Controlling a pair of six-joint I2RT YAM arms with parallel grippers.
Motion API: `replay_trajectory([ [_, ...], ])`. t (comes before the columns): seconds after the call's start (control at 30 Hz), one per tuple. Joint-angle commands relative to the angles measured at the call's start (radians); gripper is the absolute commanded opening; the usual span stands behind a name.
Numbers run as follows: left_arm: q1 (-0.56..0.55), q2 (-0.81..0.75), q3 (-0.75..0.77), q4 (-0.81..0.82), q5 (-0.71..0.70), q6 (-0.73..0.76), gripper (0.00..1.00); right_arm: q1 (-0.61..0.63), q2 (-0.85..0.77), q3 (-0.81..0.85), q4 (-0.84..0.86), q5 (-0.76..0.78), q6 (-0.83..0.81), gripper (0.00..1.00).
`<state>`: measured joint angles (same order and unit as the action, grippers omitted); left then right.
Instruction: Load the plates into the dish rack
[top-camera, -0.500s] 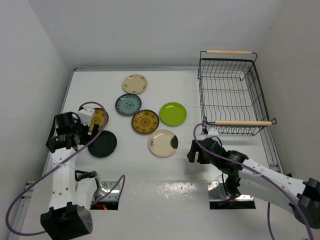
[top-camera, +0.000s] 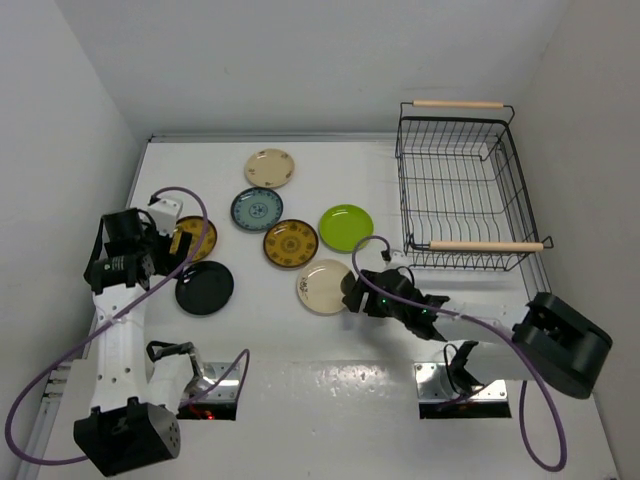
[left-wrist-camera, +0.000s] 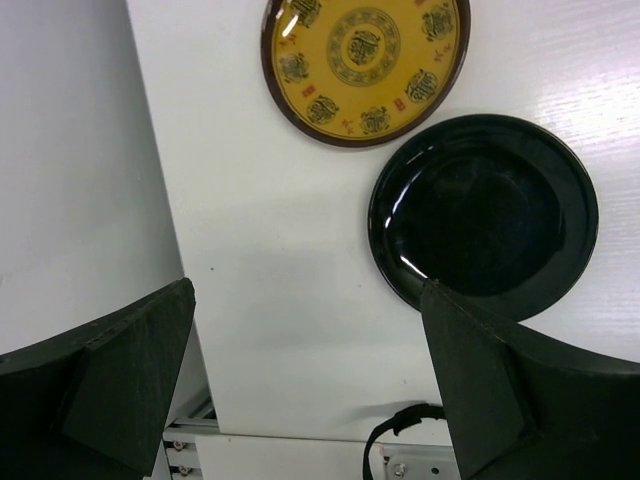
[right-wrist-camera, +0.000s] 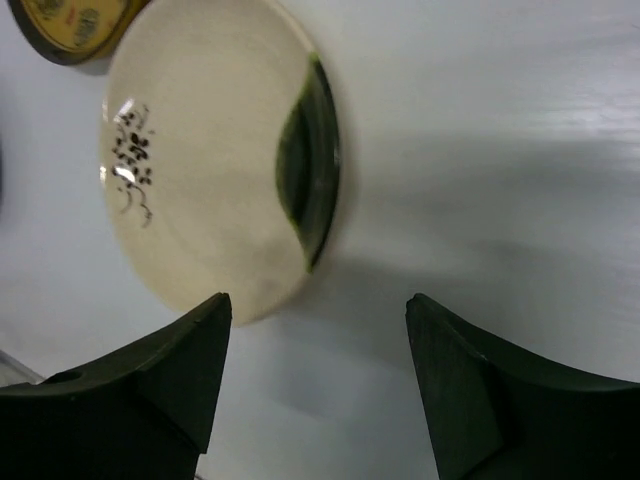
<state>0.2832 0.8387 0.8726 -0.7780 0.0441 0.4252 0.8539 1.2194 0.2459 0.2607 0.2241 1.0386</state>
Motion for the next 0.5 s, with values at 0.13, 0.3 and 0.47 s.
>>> replay_trajectory([
  [0.13,-0.019,0.033,0.039,-0.001,-0.001,0.017,0.99,-0.01,0.192,0.107,0.002,-0.017,0.123,0.55],
  [0.3,-0.029,0.033,0.039,-0.001,-0.019,0.017,0.99,-0.024,0.279,0.087,0.046,-0.009,0.172,0.26],
  [0.47,-0.038,0.042,0.029,-0.001,-0.029,0.017,0.99,-0.018,0.298,0.092,0.057,-0.023,0.098,0.0],
])
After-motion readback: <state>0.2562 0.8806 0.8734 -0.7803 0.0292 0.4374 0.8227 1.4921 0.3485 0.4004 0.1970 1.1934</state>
